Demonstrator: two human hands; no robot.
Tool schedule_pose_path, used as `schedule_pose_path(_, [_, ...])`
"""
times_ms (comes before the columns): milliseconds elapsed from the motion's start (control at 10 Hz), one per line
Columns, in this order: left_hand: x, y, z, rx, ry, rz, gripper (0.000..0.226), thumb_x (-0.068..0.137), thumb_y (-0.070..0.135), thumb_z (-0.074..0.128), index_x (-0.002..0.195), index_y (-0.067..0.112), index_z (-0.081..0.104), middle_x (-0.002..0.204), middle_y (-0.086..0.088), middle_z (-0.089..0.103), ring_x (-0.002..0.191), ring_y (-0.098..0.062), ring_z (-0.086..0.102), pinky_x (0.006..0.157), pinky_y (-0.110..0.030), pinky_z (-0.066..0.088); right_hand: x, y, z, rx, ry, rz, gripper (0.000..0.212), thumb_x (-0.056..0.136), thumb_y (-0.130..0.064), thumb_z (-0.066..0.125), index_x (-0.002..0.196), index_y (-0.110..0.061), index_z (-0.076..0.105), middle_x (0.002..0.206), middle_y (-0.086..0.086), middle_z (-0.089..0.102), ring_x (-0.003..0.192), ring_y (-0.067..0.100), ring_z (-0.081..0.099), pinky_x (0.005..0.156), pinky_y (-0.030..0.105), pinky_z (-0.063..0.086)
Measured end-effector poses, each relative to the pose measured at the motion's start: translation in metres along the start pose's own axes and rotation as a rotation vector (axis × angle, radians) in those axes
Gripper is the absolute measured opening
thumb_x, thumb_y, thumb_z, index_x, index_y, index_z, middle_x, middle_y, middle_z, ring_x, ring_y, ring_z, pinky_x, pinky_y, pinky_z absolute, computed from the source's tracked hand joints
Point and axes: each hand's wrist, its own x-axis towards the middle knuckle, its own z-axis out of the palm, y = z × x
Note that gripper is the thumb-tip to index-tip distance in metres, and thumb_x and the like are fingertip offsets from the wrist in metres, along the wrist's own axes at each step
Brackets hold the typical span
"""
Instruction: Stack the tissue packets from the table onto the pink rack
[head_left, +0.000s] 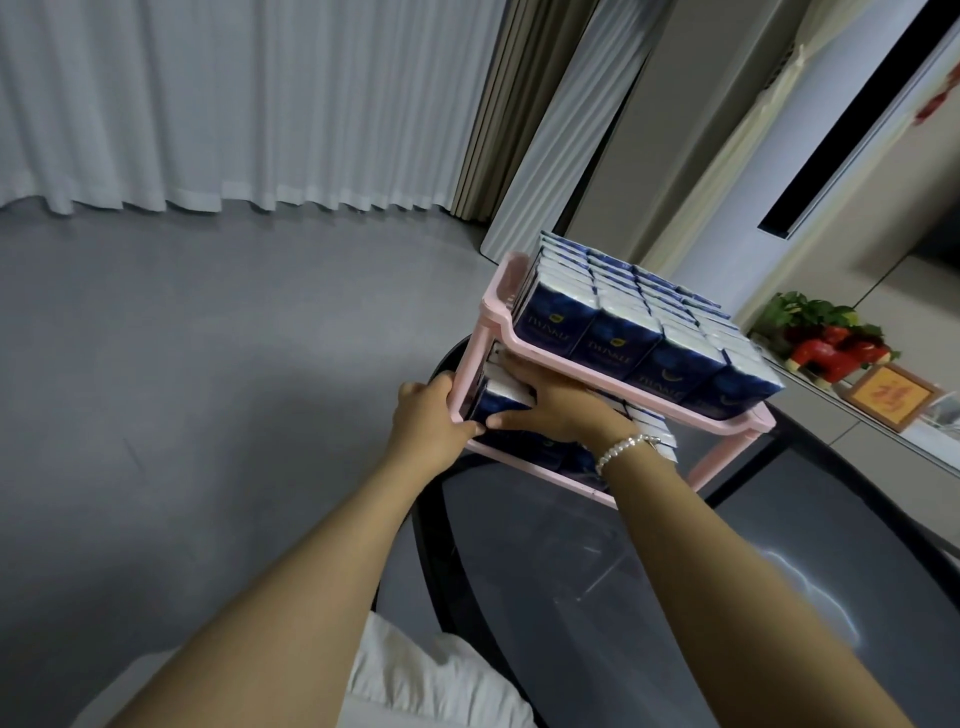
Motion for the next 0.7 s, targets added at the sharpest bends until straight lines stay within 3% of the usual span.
schedule_pose_path(100, [0.0, 0.001, 0.001, 0.049, 0.026, -0.016, 0.043, 0.078, 0.02, 0.073, 0.117, 0.017, 0.055, 0.105, -0.005, 0.04, 0.099, -0.031, 0.054, 0.09, -0.035, 0.048, -0.004, 0.003, 0.009, -0.208, 0.114, -0.066, 0.08, 0.087, -0.045, 0.059, 0.149, -0.016, 0.018, 0.157, 0.004, 0.016, 0.144, 0.022, 0.014, 0.114, 0.026, 0.008])
schedule_pose_path(200, [-0.001, 0.002, 0.001, 0.089, 0.026, -0.041, 0.039, 0.079, 0.025, 0.072, 0.114, 0.018, 0.055, 0.103, -0.003, 0.038, 0.104, -0.032, 0.05, 0.089, -0.034, 0.044, -0.009, 0.011, 0.019, -0.348, 0.245, -0.094, 0.071, 0.091, -0.05, 0.047, 0.149, -0.018, 0.021, 0.157, 0.003, 0.02, 0.144, 0.023, 0.016, 0.116, 0.033, 0.009])
schedule_pose_path(300, [0.0, 0.003, 0.001, 0.11, 0.017, -0.056, 0.04, 0.08, 0.028, 0.072, 0.115, 0.02, 0.053, 0.107, -0.005, 0.041, 0.108, -0.033, 0.048, 0.09, -0.034, 0.043, -0.01, 0.016, 0.031, -0.399, 0.246, -0.009, 0.066, 0.093, -0.056, 0.031, 0.149, -0.023, 0.018, 0.157, -0.002, 0.018, 0.144, 0.02, 0.015, 0.116, 0.036, 0.01])
schedule_pose_path(500, [0.0, 0.0, 0.004, 0.081, 0.02, -0.046, 0.041, 0.08, 0.033, 0.07, 0.115, 0.018, 0.053, 0.115, -0.011, 0.044, 0.1, -0.032, 0.053, 0.091, -0.039, 0.048, -0.009, 0.012, 0.038, -0.406, 0.277, 0.043, 0.065, 0.094, -0.054, 0.035, 0.15, -0.026, 0.016, 0.157, -0.004, 0.02, 0.143, 0.02, 0.018, 0.114, 0.037, 0.015])
schedule_pose_path(600, [-0.006, 0.007, 0.005, 0.015, 0.046, -0.011, 0.04, 0.083, 0.024, 0.069, 0.116, 0.012, 0.051, 0.112, -0.011, 0.044, 0.087, -0.023, 0.051, 0.08, -0.033, 0.047, -0.01, 0.008, 0.037, -0.399, 0.312, 0.069, 0.069, 0.092, -0.057, 0.039, 0.149, -0.024, 0.019, 0.155, -0.003, 0.024, 0.142, 0.021, 0.022, 0.113, 0.038, 0.018])
schedule_pose_path(700, [-0.01, 0.008, 0.007, 0.018, 0.089, 0.054, 0.048, 0.082, 0.022, 0.069, 0.123, 0.009, 0.048, 0.115, -0.012, 0.052, 0.105, -0.027, 0.05, 0.086, -0.04, 0.049, -0.016, 0.007, 0.042, -0.377, 0.38, 0.079, 0.075, 0.088, -0.059, 0.045, 0.147, -0.018, 0.026, 0.153, 0.002, 0.031, 0.141, 0.023, 0.025, 0.115, 0.04, 0.017])
